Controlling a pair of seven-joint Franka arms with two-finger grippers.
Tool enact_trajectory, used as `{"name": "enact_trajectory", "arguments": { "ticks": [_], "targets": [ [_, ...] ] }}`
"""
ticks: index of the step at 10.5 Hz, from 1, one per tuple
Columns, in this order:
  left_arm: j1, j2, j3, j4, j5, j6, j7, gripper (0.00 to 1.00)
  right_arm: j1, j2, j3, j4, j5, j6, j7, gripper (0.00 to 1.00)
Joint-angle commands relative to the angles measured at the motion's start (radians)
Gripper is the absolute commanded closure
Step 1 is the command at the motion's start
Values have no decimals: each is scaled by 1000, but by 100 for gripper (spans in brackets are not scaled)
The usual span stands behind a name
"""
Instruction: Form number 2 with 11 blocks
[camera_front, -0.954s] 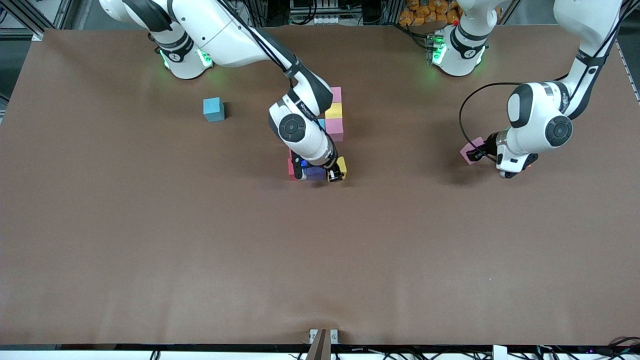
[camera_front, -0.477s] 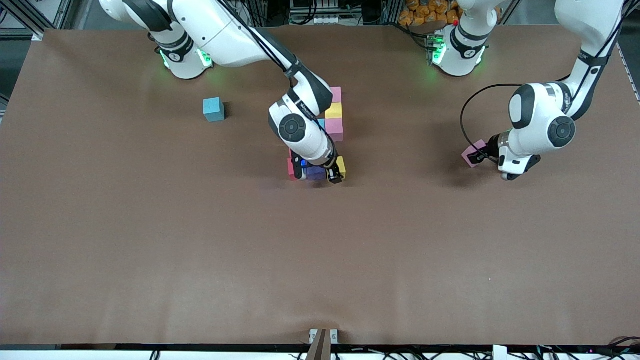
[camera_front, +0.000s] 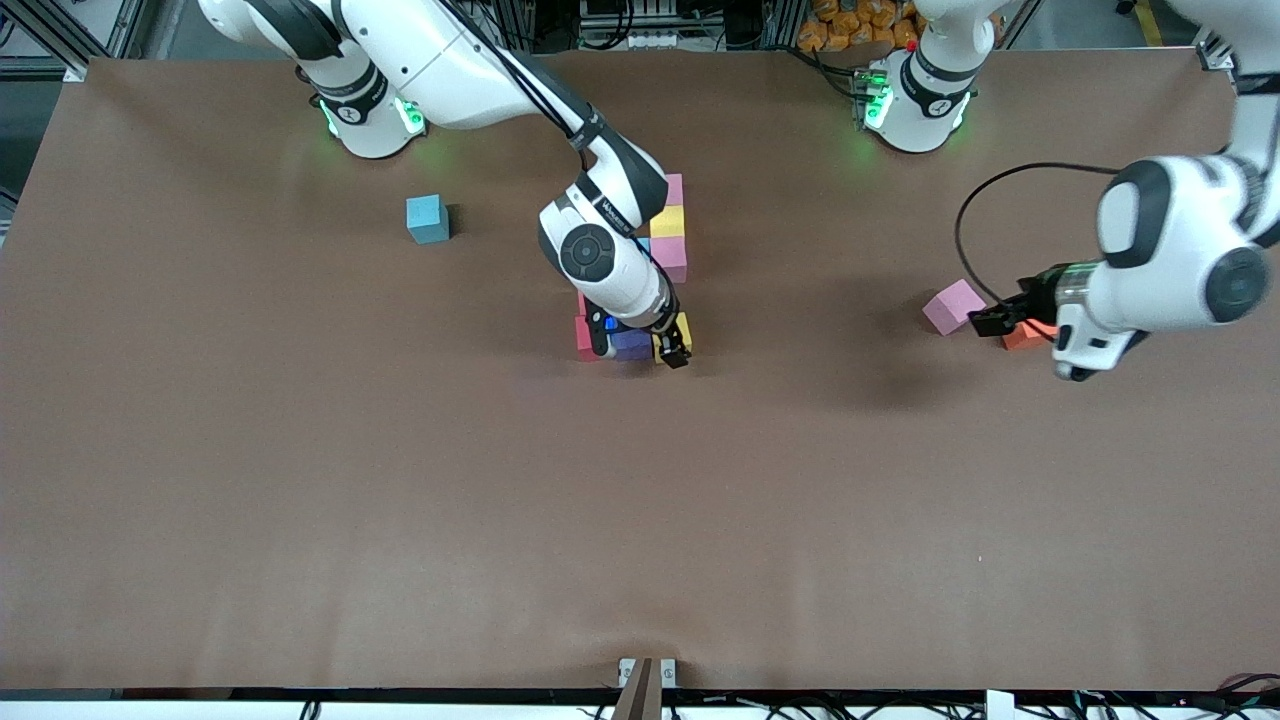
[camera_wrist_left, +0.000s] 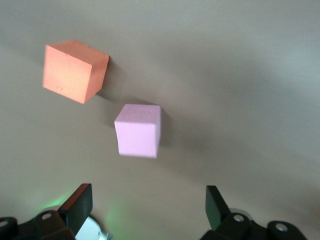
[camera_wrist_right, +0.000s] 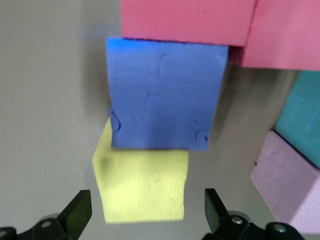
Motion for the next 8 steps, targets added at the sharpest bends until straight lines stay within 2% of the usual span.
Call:
{"name": "enact_trajectory", "arguments": {
  "ticks": [1, 3, 5, 8],
  "targets": [
    [-57, -48, 2, 128, -8, -97, 6, 0, 0, -60, -4, 0, -54, -47, 14, 0],
    [-129, -81, 10, 215, 4, -123, 6, 0, -18, -105, -4, -2, -137, -107, -21, 0],
    [-191, -92, 13, 336, 26, -178, 32, 0, -87, -144, -3, 0, -137, -188, -164, 0],
    [-262, -108, 11, 434, 145, -201, 73, 0, -195, -171, -1, 15, -137, -239, -408, 0]
  ]
}}
